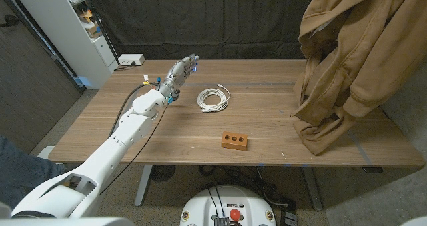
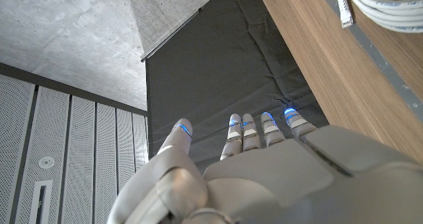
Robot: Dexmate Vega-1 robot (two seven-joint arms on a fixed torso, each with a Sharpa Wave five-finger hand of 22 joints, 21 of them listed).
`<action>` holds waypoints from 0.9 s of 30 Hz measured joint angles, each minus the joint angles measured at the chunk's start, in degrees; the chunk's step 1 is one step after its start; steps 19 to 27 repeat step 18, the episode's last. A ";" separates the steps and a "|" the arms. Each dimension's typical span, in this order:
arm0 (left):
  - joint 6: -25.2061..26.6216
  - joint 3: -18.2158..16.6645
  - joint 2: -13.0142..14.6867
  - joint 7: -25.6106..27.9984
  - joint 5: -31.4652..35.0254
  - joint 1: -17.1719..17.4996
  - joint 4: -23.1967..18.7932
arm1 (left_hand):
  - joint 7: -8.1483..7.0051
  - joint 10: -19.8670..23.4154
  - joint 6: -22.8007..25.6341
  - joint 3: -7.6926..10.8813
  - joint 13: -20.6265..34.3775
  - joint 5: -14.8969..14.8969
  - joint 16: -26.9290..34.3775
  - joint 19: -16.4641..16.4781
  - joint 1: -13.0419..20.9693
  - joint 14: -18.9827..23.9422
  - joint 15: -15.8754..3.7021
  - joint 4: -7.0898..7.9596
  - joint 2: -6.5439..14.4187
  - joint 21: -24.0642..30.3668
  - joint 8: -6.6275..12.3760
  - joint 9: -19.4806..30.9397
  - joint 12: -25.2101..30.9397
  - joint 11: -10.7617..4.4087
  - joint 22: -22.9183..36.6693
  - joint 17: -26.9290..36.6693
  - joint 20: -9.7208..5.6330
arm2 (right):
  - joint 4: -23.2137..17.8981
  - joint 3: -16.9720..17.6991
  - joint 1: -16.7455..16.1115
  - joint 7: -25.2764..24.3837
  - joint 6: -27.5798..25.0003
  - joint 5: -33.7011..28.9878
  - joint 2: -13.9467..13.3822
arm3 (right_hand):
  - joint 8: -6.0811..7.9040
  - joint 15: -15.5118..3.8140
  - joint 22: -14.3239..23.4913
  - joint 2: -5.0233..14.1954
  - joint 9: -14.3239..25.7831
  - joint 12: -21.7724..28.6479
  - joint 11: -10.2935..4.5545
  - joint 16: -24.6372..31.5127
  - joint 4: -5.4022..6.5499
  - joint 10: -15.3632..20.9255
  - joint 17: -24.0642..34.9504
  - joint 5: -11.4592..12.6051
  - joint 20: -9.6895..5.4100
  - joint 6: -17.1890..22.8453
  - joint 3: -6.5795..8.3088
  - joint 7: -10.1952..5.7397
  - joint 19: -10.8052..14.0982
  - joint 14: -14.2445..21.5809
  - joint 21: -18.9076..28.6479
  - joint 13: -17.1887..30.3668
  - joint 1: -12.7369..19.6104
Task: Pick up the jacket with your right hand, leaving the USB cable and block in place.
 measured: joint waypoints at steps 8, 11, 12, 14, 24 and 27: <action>0.02 -0.03 0.14 -0.12 0.00 -0.07 0.00 | 0.00 0.00 0.00 0.00 0.00 0.00 0.00 0.00 0.00 0.00 0.00 0.00 0.00 0.00 0.00 0.00 0.00 0.00 0.00 0.00 0.00 | -0.04 -0.44 0.14 -0.31 -0.67 0.32 -0.52 | -0.14 -0.01 -0.07 -0.01 -0.01 -0.45 0.00 0.00 0.00 0.00 0.00 0.00 0.00 0.00 0.00 0.00 0.00 0.00 0.44 0.00 0.01; 0.03 -0.11 0.23 -0.16 0.00 -0.07 -0.03 | 0.00 0.00 0.00 0.00 0.00 0.00 0.00 0.00 0.15 0.00 0.00 0.00 0.15 0.00 0.00 0.00 0.00 0.00 0.00 0.00 0.00 | -0.17 -0.62 0.16 -0.43 -0.92 0.49 -0.67 | -0.14 -0.01 -0.26 -0.01 -0.01 -0.45 -0.11 -0.01 -0.01 0.11 -0.01 0.00 0.01 0.00 0.01 0.00 -0.01 0.00 0.44 0.00 0.01; 0.03 -0.12 0.25 -0.15 0.00 -0.07 -0.04 | 0.00 0.00 0.00 0.00 0.00 0.00 0.00 0.00 0.24 0.00 0.00 0.00 0.24 0.00 0.00 0.00 0.00 0.00 0.00 0.00 0.00 | -0.20 -0.71 0.18 -0.46 -0.98 0.57 -0.71 | -0.15 -0.01 -0.27 -0.01 -0.02 -0.45 -0.21 -0.01 -0.04 0.21 -0.01 0.00 0.23 0.00 0.03 0.00 -0.22 0.00 0.65 -0.05 0.01; 0.04 -0.21 0.33 -0.16 0.00 -0.03 -0.21 | 0.00 0.00 0.00 0.00 0.00 0.00 0.00 0.00 0.30 0.00 0.00 0.00 0.30 0.00 0.00 0.00 0.00 0.00 0.00 0.00 0.00 | -0.22 -0.94 0.22 -0.57 -1.13 0.81 -0.84 | -0.15 -0.01 -0.27 -0.01 -0.02 -0.75 -0.30 -0.01 -0.25 0.31 -0.01 -0.01 0.21 0.00 0.25 0.00 -0.20 0.00 0.88 -0.16 0.01; 0.11 -0.41 0.57 0.04 0.00 0.38 -0.64 | 0.00 0.00 0.00 0.00 0.00 0.00 0.00 0.00 0.30 0.00 0.00 0.00 0.30 0.00 0.00 0.00 0.00 0.00 0.00 0.00 0.00 | -0.22 -1.36 0.28 -0.84 -1.34 1.11 -1.12 | -0.15 -0.01 -0.53 -0.01 0.01 -0.89 -0.30 -0.01 -0.25 0.31 0.00 -0.05 0.08 0.00 0.25 0.00 -0.33 0.00 0.89 -0.17 0.01; 0.11 -0.41 0.57 0.04 0.00 0.38 -0.64 | 0.00 0.00 0.00 0.00 0.00 0.00 0.00 0.00 0.30 0.00 0.00 0.00 0.30 0.00 0.00 0.00 0.00 0.00 0.00 0.00 0.00 | -0.22 -1.36 0.28 -0.84 -1.34 1.11 -1.12 | -0.15 -0.01 -0.53 -0.01 0.01 -0.89 -0.30 -0.01 -0.25 0.31 0.00 -0.05 0.08 0.00 0.25 0.00 -0.33 0.00 0.89 -0.17 0.01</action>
